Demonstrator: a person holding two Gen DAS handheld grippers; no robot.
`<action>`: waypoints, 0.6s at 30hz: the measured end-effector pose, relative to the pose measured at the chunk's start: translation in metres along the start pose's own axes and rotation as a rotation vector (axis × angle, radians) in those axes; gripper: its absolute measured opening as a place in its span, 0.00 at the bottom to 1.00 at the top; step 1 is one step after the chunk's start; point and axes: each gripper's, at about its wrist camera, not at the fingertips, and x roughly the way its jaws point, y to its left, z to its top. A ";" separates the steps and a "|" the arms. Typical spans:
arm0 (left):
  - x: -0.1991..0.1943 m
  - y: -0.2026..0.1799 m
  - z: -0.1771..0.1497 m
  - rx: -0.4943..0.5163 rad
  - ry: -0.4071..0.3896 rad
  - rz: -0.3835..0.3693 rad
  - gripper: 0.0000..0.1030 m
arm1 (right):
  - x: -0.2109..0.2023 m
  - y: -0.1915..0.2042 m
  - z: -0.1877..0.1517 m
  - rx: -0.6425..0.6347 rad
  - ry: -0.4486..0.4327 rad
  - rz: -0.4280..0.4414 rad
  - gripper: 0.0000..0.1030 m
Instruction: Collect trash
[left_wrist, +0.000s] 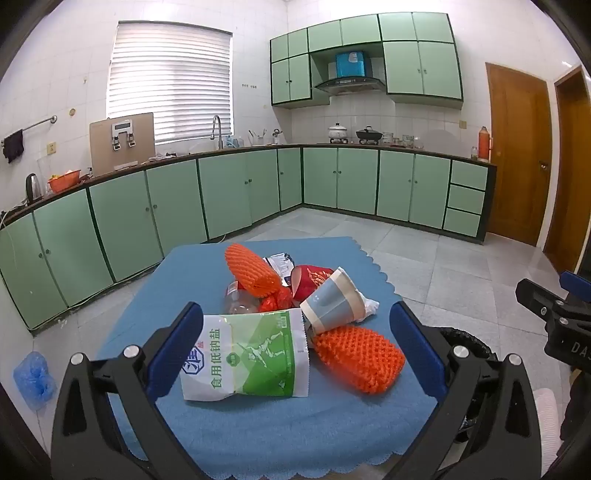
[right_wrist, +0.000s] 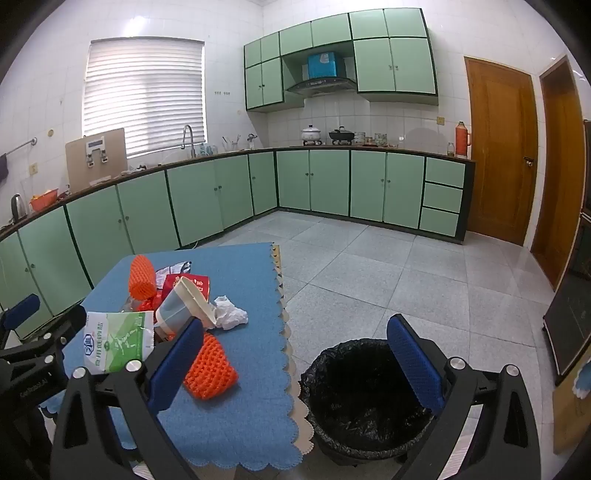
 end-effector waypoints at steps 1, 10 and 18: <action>0.000 0.001 0.000 -0.009 -0.001 -0.003 0.95 | 0.000 0.000 0.000 0.001 -0.001 0.000 0.94; -0.003 0.004 0.002 -0.004 -0.010 0.000 0.95 | 0.000 -0.001 0.000 0.004 0.001 0.002 0.94; -0.007 0.003 0.004 -0.001 -0.017 0.004 0.95 | 0.003 -0.001 0.001 0.010 0.006 0.005 0.94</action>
